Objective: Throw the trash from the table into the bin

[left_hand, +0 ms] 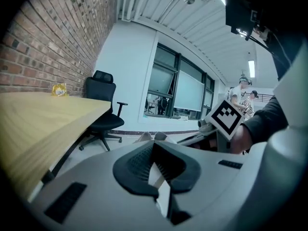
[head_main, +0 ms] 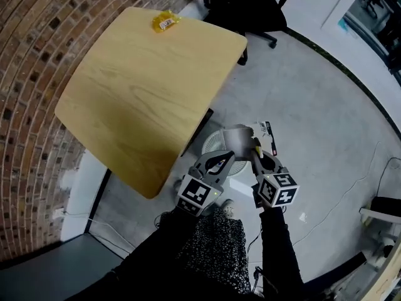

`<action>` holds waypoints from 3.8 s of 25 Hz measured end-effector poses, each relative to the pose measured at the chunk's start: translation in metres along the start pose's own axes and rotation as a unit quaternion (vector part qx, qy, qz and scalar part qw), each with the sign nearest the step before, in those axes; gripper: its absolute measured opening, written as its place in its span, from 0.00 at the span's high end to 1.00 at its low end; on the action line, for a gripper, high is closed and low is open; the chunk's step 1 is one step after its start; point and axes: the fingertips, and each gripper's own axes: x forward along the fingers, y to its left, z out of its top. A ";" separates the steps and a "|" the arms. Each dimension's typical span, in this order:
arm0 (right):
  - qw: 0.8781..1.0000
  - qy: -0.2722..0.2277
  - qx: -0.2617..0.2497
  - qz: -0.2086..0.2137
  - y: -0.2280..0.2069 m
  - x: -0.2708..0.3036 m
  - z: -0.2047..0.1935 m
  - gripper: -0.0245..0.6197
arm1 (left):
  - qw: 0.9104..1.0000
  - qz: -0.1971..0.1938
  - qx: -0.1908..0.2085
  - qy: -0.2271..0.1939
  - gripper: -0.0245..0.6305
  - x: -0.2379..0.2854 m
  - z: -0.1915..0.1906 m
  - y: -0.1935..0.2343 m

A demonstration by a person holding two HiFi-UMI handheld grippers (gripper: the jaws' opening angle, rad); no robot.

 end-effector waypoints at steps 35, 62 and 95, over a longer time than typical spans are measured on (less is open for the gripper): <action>0.993 0.088 0.072 -0.027 -0.050 0.122 -0.202 0.94 | 0.998 0.012 -0.049 0.045 0.96 0.051 -0.178 0.061; 0.997 0.071 0.014 -0.021 -0.017 0.085 -0.108 0.74 | 0.999 0.002 -0.025 0.037 0.95 0.025 -0.091 0.040; 0.989 -0.085 -0.117 0.043 0.139 0.017 0.167 0.94 | 0.991 0.112 0.011 -0.069 0.96 -0.109 0.128 0.091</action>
